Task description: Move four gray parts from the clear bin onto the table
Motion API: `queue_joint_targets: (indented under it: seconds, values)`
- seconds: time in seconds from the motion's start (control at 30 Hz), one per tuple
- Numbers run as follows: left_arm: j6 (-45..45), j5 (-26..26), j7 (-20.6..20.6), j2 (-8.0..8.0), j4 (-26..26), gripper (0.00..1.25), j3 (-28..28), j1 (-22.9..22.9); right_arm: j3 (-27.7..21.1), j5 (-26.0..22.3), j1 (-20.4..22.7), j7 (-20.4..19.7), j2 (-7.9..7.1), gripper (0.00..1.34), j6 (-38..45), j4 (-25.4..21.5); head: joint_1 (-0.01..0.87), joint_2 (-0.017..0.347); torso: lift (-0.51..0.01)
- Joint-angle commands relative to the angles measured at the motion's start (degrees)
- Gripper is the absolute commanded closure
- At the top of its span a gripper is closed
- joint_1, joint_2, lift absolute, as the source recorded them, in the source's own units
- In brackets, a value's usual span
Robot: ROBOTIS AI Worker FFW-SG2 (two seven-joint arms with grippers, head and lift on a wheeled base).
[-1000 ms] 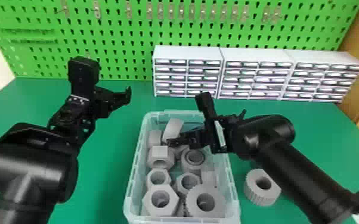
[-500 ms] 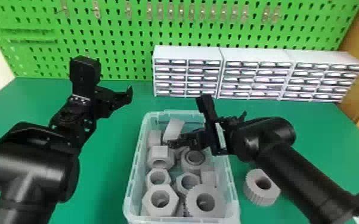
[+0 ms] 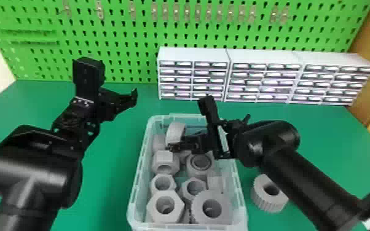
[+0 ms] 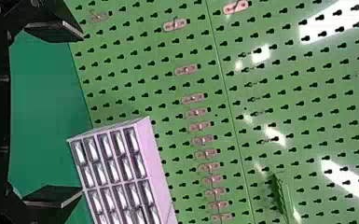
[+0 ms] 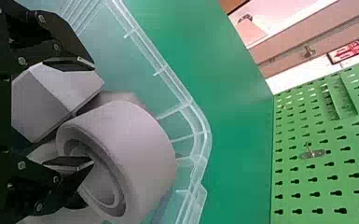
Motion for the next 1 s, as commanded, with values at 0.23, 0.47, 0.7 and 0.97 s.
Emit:
queue_joint_targets:
  seconds: [0.23,0.47,0.7,0.97]
  values:
    - [0.00,0.00,0.00,-0.01,0.00,0.12,0.02,0.09,0.94,1.19,-0.24,-0.89,0.19,0.83,0.44,0.11,0.686,0.026,-0.050]
    - [-0.09,0.00,0.00,-0.01,0.00,0.12,0.20,0.27,1.12,0.93,0.29,-3.88,0.19,1.23,1.85,-0.94,0.686,0.026,-0.050]
    - [0.00,0.00,0.00,-0.01,0.00,0.12,0.20,0.27,1.12,0.67,0.38,-4.05,0.19,1.23,1.32,-1.03,0.686,0.026,-0.050]
    - [0.00,0.00,0.00,0.08,0.00,0.12,0.37,0.35,1.12,0.67,0.55,-4.14,0.01,1.23,1.23,-3.41,0.686,0.026,-0.050]
